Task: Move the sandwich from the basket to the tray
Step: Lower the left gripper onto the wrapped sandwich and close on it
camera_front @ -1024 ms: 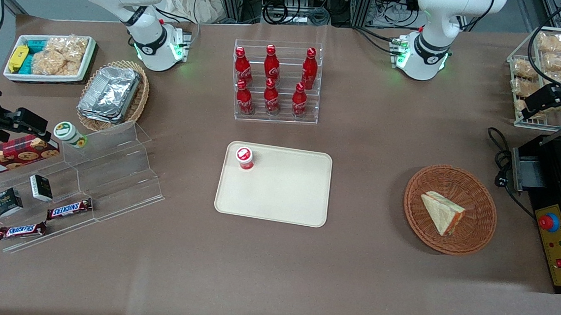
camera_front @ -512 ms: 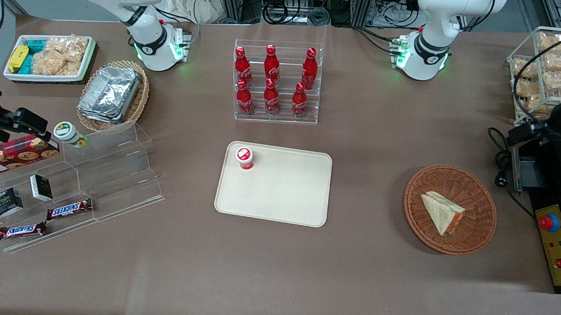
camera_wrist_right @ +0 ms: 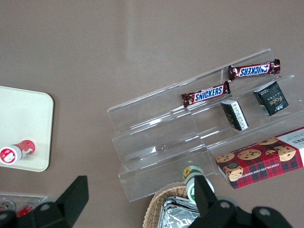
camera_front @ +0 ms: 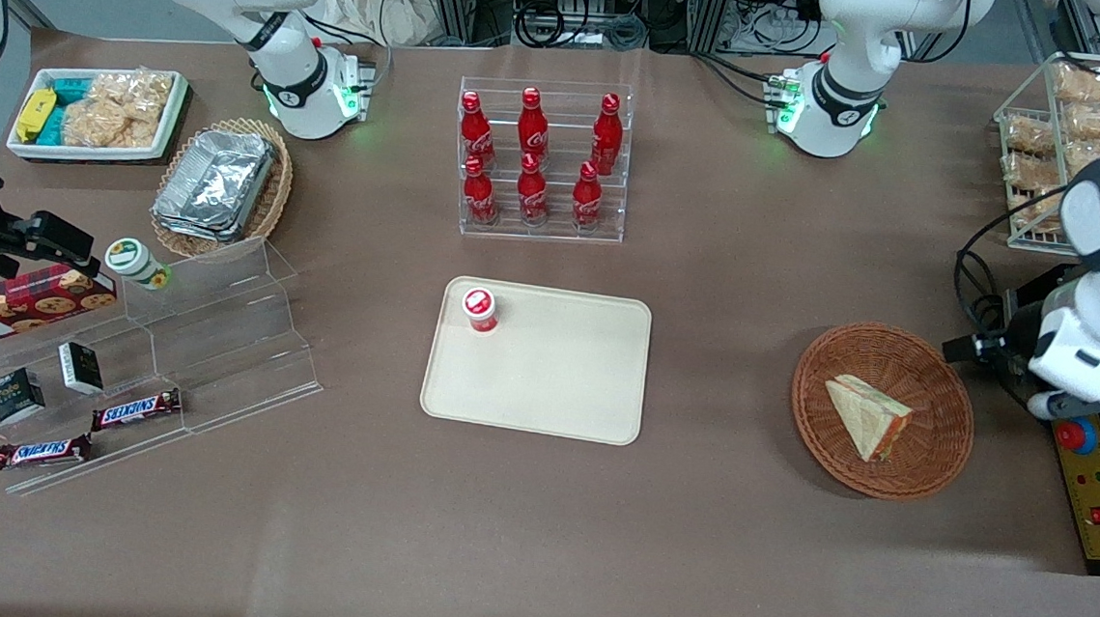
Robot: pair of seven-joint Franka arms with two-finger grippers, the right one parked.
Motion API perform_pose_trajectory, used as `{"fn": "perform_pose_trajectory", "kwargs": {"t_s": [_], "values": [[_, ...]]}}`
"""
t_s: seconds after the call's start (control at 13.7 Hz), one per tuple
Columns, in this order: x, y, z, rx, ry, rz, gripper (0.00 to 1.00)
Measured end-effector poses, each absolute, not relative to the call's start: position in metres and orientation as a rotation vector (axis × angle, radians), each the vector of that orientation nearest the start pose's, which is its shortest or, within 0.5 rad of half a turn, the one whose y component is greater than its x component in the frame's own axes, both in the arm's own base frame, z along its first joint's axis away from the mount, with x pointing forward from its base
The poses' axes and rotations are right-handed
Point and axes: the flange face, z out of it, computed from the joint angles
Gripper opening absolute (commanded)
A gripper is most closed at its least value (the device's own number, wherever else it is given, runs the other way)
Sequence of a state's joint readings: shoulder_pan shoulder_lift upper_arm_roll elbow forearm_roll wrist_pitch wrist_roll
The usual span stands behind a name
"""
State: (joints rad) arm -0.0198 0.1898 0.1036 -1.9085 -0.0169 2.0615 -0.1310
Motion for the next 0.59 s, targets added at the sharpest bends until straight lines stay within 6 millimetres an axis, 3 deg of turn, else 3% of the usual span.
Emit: {"fn": "perform_pose_trajectory", "kwargs": {"t_s": [0.22, 0.59], "values": [[0.613, 0.045, 0.352, -3.158, -0.415, 0.016, 1.0], [0.629, 0.042, 0.296, -3.207, -0.548, -0.055, 1.0]]}}
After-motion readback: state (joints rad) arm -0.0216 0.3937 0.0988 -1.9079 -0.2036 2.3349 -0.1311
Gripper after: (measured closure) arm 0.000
